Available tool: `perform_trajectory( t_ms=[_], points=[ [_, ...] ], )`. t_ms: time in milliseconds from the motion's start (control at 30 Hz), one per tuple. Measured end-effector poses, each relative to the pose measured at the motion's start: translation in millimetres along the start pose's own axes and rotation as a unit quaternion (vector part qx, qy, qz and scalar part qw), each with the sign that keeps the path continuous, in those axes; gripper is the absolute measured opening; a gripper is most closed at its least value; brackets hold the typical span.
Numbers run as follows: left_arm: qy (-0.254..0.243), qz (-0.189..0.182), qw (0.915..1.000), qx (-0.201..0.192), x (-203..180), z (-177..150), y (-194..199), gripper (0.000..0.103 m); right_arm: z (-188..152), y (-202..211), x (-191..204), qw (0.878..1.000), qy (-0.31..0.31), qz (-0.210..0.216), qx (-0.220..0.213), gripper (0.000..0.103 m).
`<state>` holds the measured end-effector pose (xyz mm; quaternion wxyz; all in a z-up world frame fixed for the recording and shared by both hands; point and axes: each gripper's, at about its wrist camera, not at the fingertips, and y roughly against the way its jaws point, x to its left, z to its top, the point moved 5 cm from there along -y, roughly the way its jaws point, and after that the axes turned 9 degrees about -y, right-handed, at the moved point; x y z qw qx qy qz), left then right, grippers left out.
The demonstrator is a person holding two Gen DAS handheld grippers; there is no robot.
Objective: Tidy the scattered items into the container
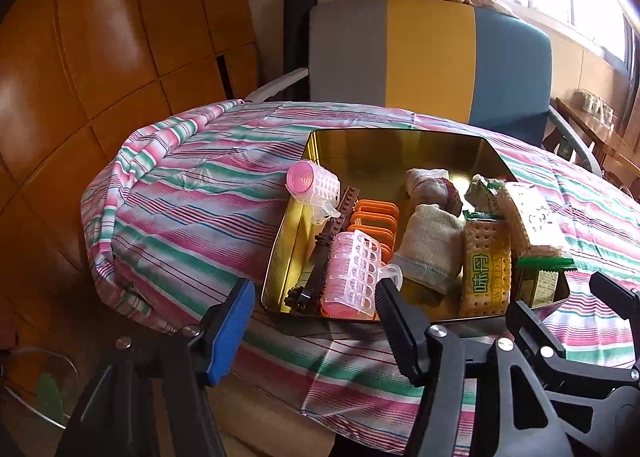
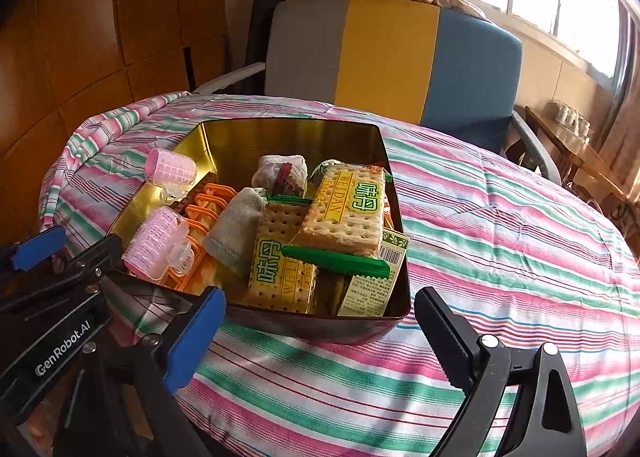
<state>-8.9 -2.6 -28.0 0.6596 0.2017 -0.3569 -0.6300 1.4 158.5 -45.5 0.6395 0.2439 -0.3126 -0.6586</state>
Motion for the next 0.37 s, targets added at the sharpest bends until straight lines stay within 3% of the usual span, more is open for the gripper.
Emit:
perform_trajectory(
  t_ms=[67, 167, 367],
  points=[
    [0.001, -0.002, 1.0000, -0.002, -0.2, 0.5, 0.2, 0.063, 0.6, -1.4, 0.0, 1.000, 0.001, -0.002, 0.000, 0.096],
    [0.002, -0.005, 1.0000, -0.006, -0.5, 1.3, 0.6, 0.051, 1.4, -2.5, 0.8, 1.000, 0.002, -0.002, 0.000, 0.096],
    [0.003, -0.011, 0.9998, -0.016, -1.3, 2.9, 3.1, 0.050, 3.5, -3.8, 4.3, 1.000, 0.007, -0.001, -0.001, 0.096]
  ],
)
